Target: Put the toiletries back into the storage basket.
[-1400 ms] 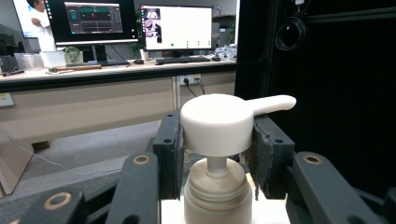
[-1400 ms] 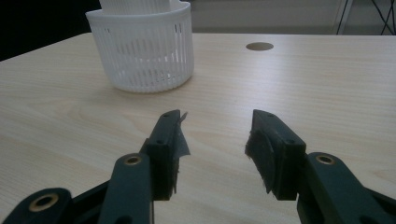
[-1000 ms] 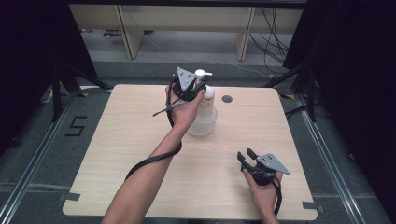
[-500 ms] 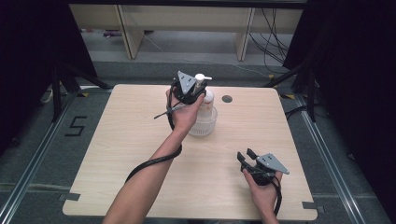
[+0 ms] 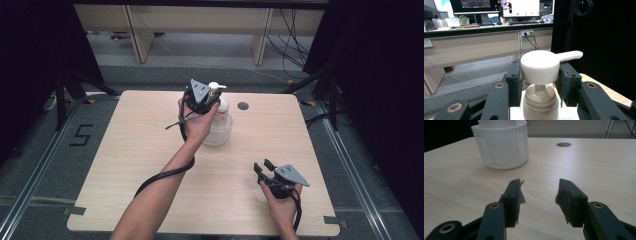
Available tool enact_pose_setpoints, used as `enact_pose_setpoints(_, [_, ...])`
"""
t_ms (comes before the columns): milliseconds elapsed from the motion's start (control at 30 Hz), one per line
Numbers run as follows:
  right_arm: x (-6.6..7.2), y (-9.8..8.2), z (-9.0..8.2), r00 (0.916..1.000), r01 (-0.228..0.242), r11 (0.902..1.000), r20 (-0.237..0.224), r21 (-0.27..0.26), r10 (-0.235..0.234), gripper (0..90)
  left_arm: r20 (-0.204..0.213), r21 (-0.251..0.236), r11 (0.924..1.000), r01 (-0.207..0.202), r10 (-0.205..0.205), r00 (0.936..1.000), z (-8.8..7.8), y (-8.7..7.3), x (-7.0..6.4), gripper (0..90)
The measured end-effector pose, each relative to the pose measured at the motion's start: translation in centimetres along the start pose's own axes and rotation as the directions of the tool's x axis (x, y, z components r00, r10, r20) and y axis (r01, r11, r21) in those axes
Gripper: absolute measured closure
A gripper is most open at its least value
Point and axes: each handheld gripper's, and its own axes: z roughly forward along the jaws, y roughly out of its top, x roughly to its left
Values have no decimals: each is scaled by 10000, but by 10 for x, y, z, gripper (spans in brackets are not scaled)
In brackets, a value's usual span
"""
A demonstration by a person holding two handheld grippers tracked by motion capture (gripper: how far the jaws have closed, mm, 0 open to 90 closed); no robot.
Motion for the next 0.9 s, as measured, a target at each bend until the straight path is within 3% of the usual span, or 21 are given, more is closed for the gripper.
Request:
enact_pose_setpoints(200, [-1,0,0,9998,157,9999,103,-67,-156,538,-6,36,10000,13,-13,10000,0,0,0,587])
enact_pose_setpoints(233, [1,0,0,9999,-58,10000,115,-5,58,538,-5,42,10000,9,-9,10000,0,0,1,586])
enact_pose_setpoints(300, [-1,1,-1,9996,273,9996,113,-20,-272,537,21,18,10000,3,-3,10000,0,0,1,584])
enact_pose_setpoints(400, [-1,1,-1,9994,308,9995,126,-35,-308,534,-16,33,10000,0,0,10000,0,0,1,574])
enact_pose_setpoints(767, [-1,1,0,9996,265,9996,69,8,-265,527,53,15,10000,29,-29,10000,-3,0,1,421])
enact_pose_setpoints(800, [-1,1,0,9996,252,9997,88,-48,-251,527,28,1,9999,-160,160,9999,-3,1,2,413])
enact_pose_setpoints(833, [-1,1,-1,9996,284,9995,64,117,-285,527,97,42,10000,-18,18,10000,-4,1,1,404])
enact_pose_setpoints(867, [0,1,-1,10000,38,9999,51,105,-39,527,132,73,10000,-30,29,9999,-5,1,1,400])
enact_pose_setpoints(900, [-2,1,-1,9994,350,9994,80,53,-350,526,138,69,10000,-29,28,9999,-5,1,1,394])
